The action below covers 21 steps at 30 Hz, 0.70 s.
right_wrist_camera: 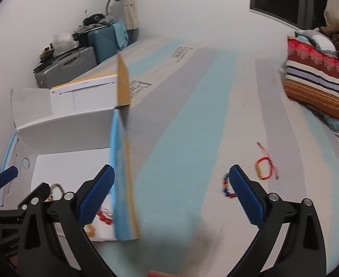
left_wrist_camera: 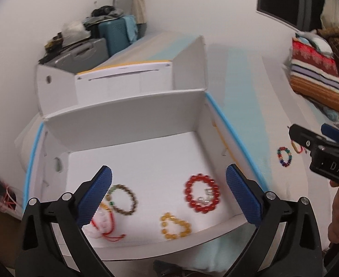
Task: Organize jewelry
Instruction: 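Move both open tools back over the remaining bracelets on the bed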
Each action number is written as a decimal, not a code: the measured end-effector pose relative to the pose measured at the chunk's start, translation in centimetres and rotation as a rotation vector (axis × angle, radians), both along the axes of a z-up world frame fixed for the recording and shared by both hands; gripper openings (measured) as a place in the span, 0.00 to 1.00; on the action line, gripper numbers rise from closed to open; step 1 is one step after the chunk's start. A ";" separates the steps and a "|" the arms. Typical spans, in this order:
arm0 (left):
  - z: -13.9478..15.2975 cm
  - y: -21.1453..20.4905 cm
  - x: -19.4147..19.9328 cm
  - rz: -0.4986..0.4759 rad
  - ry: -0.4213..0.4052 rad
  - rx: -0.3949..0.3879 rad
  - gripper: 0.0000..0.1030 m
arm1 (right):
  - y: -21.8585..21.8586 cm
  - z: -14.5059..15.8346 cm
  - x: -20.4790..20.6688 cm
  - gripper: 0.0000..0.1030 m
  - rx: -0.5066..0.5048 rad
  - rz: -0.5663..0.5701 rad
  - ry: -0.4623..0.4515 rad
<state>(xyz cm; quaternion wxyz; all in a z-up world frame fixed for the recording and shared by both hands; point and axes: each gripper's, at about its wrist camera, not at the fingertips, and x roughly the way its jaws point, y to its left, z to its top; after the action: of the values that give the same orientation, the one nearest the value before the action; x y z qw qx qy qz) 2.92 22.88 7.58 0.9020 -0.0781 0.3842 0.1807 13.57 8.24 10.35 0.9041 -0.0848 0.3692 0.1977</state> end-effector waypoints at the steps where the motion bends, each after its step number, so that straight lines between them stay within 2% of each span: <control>1: -0.1 -0.7 0.5 -0.011 0.000 -0.001 0.94 | -0.6 0.0 0.3 0.93 0.002 -0.007 0.001; 13: -0.6 -9.1 6.1 -0.165 -0.008 0.009 0.94 | -10.1 -1.2 4.3 0.93 0.003 -0.174 0.016; 21: -2.0 -14.5 10.9 -0.257 0.024 0.025 0.94 | -15.6 -2.2 8.1 0.93 -0.001 -0.246 0.035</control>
<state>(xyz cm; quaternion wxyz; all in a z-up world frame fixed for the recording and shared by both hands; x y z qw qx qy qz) 13.84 8.35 5.59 0.9141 -0.0149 0.3994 0.0691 21.62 -7.34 8.15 0.9149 -0.0358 0.3926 0.0863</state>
